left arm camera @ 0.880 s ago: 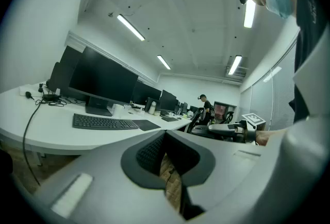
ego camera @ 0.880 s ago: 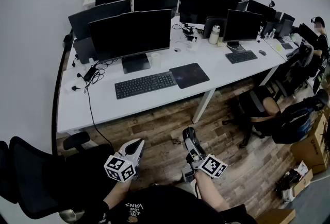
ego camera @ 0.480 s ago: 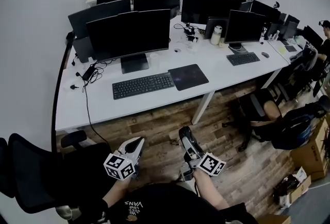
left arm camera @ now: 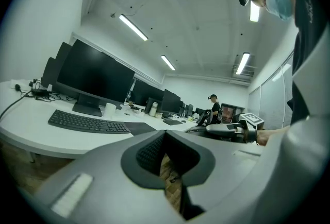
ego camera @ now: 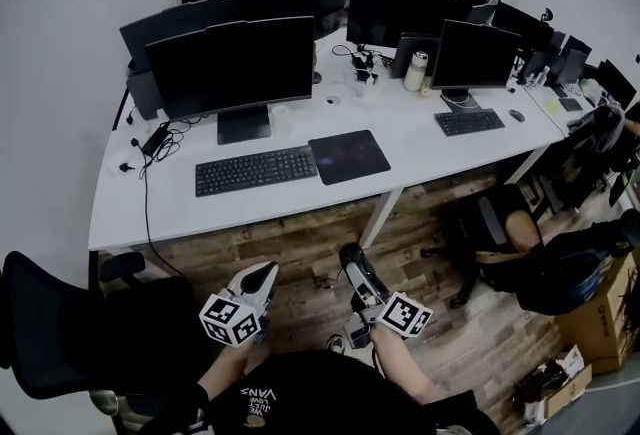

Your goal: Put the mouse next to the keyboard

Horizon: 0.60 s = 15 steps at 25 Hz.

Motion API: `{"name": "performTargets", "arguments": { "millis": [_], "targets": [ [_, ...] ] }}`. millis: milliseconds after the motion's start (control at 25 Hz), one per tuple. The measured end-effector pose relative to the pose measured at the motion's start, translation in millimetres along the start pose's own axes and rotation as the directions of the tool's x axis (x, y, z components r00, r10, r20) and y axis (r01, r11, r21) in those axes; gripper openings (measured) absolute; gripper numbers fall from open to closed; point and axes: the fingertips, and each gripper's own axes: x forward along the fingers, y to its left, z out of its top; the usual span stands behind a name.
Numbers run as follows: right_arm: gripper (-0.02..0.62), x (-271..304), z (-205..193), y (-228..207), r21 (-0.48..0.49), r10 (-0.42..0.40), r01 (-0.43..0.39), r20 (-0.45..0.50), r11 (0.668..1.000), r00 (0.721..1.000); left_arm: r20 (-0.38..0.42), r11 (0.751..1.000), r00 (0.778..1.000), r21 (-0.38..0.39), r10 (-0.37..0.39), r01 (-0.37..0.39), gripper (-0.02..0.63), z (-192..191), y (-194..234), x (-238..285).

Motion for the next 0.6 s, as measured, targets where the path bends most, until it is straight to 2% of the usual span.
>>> {"name": "performTargets", "arguments": {
  "millis": [280,600],
  "targets": [
    [0.181,2.0,52.1,-34.5,-0.019,-0.002,0.001,-0.044,1.000,0.999,0.026,0.999,0.999,-0.011,0.031,-0.030,0.000,-8.1,-28.7,48.5],
    [0.181,19.2,70.4,-55.1,0.016,0.005,-0.004,-0.081,1.000,0.997,0.001,0.994,0.994,-0.034,0.106,-0.106,0.002,-16.6,-21.2,59.9]
  ]
}}
